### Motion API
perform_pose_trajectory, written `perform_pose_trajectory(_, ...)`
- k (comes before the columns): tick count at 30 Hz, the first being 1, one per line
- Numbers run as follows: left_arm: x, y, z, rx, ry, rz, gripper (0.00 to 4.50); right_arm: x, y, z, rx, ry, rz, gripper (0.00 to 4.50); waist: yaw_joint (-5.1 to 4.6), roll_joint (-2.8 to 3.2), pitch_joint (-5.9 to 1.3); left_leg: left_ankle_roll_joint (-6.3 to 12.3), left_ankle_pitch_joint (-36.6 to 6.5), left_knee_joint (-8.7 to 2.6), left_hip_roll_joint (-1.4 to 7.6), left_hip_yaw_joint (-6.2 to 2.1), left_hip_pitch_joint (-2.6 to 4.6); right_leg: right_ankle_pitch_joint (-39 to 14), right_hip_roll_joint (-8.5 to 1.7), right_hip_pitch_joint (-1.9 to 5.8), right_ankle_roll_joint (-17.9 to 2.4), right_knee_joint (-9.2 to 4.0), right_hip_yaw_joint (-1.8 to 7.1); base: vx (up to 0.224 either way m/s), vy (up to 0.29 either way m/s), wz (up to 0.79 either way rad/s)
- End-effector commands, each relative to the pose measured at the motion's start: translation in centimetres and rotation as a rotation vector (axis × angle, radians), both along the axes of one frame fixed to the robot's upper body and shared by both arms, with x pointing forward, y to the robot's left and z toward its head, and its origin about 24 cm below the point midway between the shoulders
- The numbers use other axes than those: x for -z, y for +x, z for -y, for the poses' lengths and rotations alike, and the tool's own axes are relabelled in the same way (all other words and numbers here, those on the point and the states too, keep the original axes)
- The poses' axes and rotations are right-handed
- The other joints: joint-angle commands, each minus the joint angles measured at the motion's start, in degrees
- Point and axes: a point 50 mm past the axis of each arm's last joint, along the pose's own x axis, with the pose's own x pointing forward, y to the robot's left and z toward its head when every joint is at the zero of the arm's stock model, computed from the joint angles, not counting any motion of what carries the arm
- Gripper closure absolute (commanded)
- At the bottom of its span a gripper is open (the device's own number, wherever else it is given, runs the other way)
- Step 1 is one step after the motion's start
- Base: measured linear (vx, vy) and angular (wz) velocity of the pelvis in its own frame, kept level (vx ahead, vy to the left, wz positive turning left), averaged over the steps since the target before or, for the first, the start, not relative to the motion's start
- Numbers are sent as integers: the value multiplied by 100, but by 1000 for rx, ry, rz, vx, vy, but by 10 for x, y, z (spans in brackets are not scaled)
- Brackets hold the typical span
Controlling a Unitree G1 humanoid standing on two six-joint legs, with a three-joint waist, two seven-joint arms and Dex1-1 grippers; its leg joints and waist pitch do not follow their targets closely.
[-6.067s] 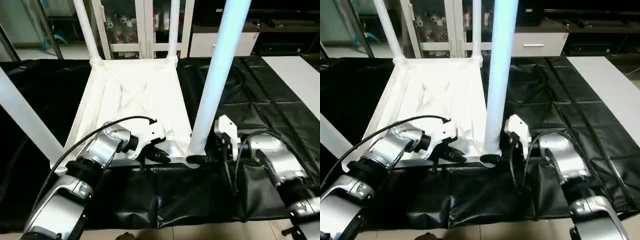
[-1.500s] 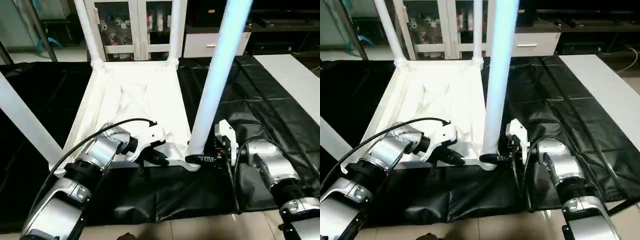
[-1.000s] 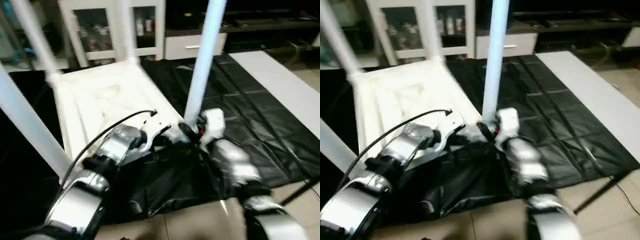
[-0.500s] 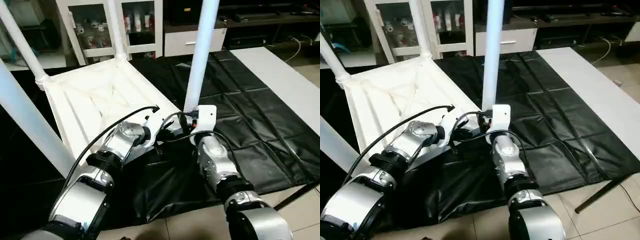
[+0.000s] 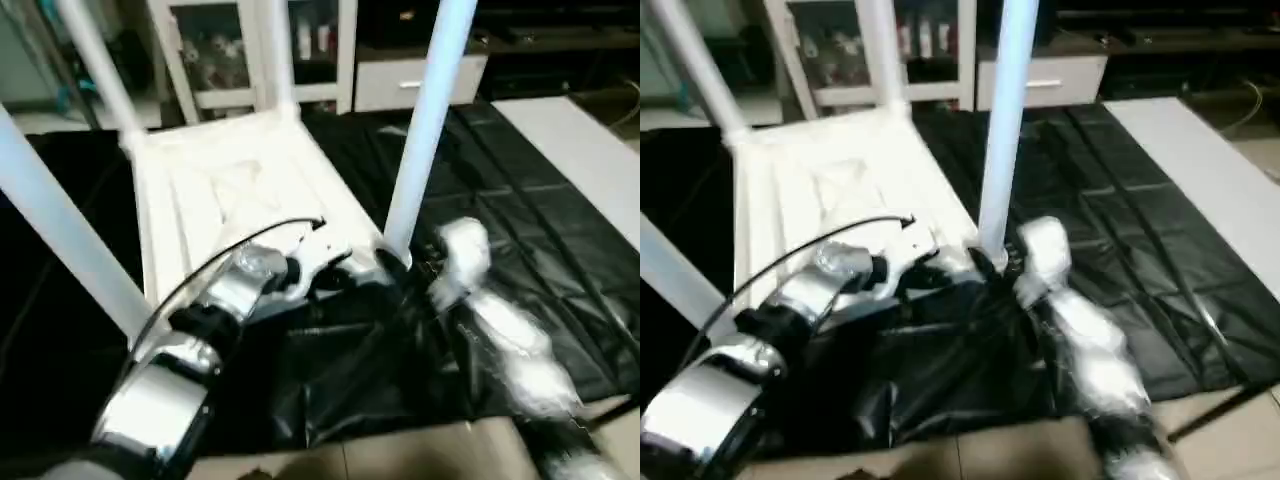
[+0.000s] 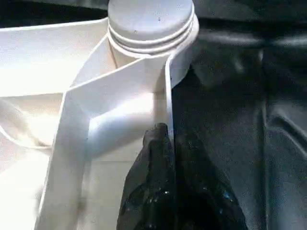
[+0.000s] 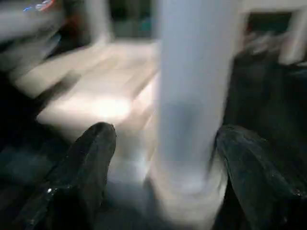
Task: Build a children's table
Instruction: Rotate leg to tighten
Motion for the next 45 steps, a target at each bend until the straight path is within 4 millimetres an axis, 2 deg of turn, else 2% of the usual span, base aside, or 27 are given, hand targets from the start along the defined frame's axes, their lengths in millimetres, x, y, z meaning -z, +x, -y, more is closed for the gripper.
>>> perform_pose_trajectory(1,24,-15,-10,78,78,-88,450,-4,-25,4,-197,-20,-56,88,28,-81,-298,507,-1832,-382,195,-35,34,-1312,-204,354,-1022,-429,234,0,0,0)
perform_pose_trajectory(3,23,-16,-12,126,82,-71,450,-4,-32,13,-208,-26,-86,88,34,-98,-294,565,-1794,-379,194,-27,14,-1676,-233,320,-974,-448,248,0,0,0)
perform_pose_trajectory(4,22,-16,-13,136,83,-70,450,-4,-34,17,-208,-31,-97,88,22,-99,-294,472,-1825,-387,188,-46,4,-2153,-246,293,-869,-471,227,0,0,0)
perform_pose_trajectory(5,22,-16,-14,143,82,-68,450,-4,-35,20,-194,-38,-103,88,5,-114,-287,446,-1842,-400,186,-52,-6,-2271,-240,293,-834,-480,220,0,0,0)
perform_pose_trajectory(6,21,-17,-14,152,82,-65,450,-5,-35,22,-187,-40,-104,88,3,-104,-279,421,-1878,-405,183,-54,-4,-2415,-242,282,-792,-498,217,0,0,0)
perform_pose_trajectory(7,20,-17,-17,195,107,-31,450,-6,-33,25,-150,-45,-98,88,23,-146,-282,400,-1864,-400,183,-61,30,-2603,-251,247,-729,-525,223,0,0,0)
perform_pose_trajectory(11,15,-14,-22,196,115,59,450,-12,-21,23,-79,-28,-64,88,30,-120,-311,324,-1770,-395,213,-49,51,-2023,-230,215,-903,-458,235,0,0,0)
perform_pose_trajectory(13,11,-12,-24,181,79,39,406,-15,-17,17,-70,1,-47,81,27,-113,-316,304,-1691,-399,210,-48,32,-1904,-244,235,-969,-423,236,0,0,0)
perform_pose_trajectory(16,5,-12,-27,191,37,37,385,-16,-15,10,-78,33,-47,81,39,-105,-339,321,-1562,-379,219,-45,30,-1571,-247,240,-1046,-386,249,0,0,0)
perform_pose_trajectory(19,-4,-13,-33,217,2,62,366,-16,-19,5,-91,38,-56,81,30,-139,-396,523,-958,-300,205,-34,-18,-557,-227,280,-1262,-243,231,0,0,0)
perform_pose_trajectory(21,-7,-14,-37,214,-4,78,344,-15,-20,5,-91,38,-59,81,34,-147,-427,640,-693,-258,200,-31,-18,-197,-216,280,-1339,-194,225,0,0,0)
perform_pose_trajectory(22,-9,-15,-40,216,-3,98,339,-15,-21,6,-89,38,-63,81,33,-154,-448,846,-299,-192,192,-22,-45,309,-200,261,-1436,-127,217,0,0,0)
perform_pose_trajectory(23,-11,-16,-42,216,-2,110,337,-14,-22,6,-86,37,-65,81,31,-143,-446,895,-264,-186,194,-27,-63,333,-211,266,-1446,-111,214,0,0,0)
perform_pose_trajectory(24,-15,-17,-44,202,-24,133,333,-14,-22,8,-79,30,-64,81,29,-208,-435,949,-287,-186,193,-9,-62,266,-207,256,-1434,-129,213,0,0,0)
perform_pose_trajectory(25,-18,-19,-45,194,-38,147,323,-13,-23,9,-74,26,-63,81,46,-179,-439,962,-350,-193,220,-22,-60,52,-250,262,-1449,-106,213,0,0,0)
perform_pose_trajectory(26,-29,-24,-46,160,-120,181,310,-14,-23,12,-69,31,-67,81,37,-221,-404,919,-522,-209,230,6,-55,-276,-238,229,-1429,-150,221,0,0,0)
perform_pose_trajectory(29,-37,-29,-48,125,-178,196,294,-15,-23,15,-53,38,-61,81,41,-161,-354,614,-1135,-268,259,-5,-18,-1080,-228,178,-1340,-212,241,0,0,0)
perform_pose_trajectory(30,-40,-37,-54,86,-200,208,289,-16,-20,19,-27,33,-45,81,23,-183,-325,553,-1272,-287,254,3,-25,-1240,-213,167,-1302,-244,248,0,0,0)
perform_pose_trajectory(31,-41,-42,-56,73,-211,216,266,-17,-18,20,-11,35,-36,81,-2,-207,-284,328,-1661,-340,262,-12,-33,-1734,-231,179,-1134,-277,253,0,0,0)
perform_pose_trajectory(33,-43,-45,-57,49,-238,228,257,-19,-15,21,6,39,-24,81,-24,-211,-262,168,-1967,-361,240,-19,-3,-2256,-232,158,-927,-325,266,0,0,0)
perform_pose_trajectory(36,-48,-55,-57,-27,-313,275,251,-24,-5,24,94,32,24,81,-27,-240,-262,86,-1962,-375,230,-21,5,-2321,-228,144,-819,-355,280,0,0,0)
perform_pose_trajectory(37,-49,-58,-56,-65,-341,276,219,-25,0,25,130,28,41,81,-44,-230,-259,40,-1891,-378,232,-29,-25,-2230,-225,155,-828,-334,279,0,0,0)
perform_pose_trajectory(38,-49,-64,-56,-88,-363,261,219,-26,5,26,171,25,59,81,-43,-235,-259,54,-1916,-373,219,-17,-7,-2279,-205,141,-792,-357,280,0,0,0)
perform_pose_trajectory(40,-42,-77,-62,-177,-377,233,213,-28,16,25,249,60,81,81,-69,-244,-264,59,-1792,-376,215,-29,-45,-2078,-196,157,-835,-316,293,0,0,0)
perform_pose_trajectory(41,-39,-79,-66,-195,-366,234,213,-28,18,22,249,71,82,81,-102,-243,-264,64,-1784,-378,205,-23,-52,-2061,-173,149,-806,-316,302,0,0,0)
perform_pose_trajectory(42,-36,-81,-69,-212,-354,236,213,-27,18,20,239,82,79,81,-91,-243,-293,84,-1741,-338,191,-6,5,-1963,-140,114,-781,-319,324,0,0,0)
perform_pose_trajectory(45,-27,-86,-78,-303,-337,247,213,-24,22,11,214,90,72,81,-116,-247,-306,149,-1609,-331,187,-11,-40,-1602,-115,146,-826,-276,330,0,0,0)
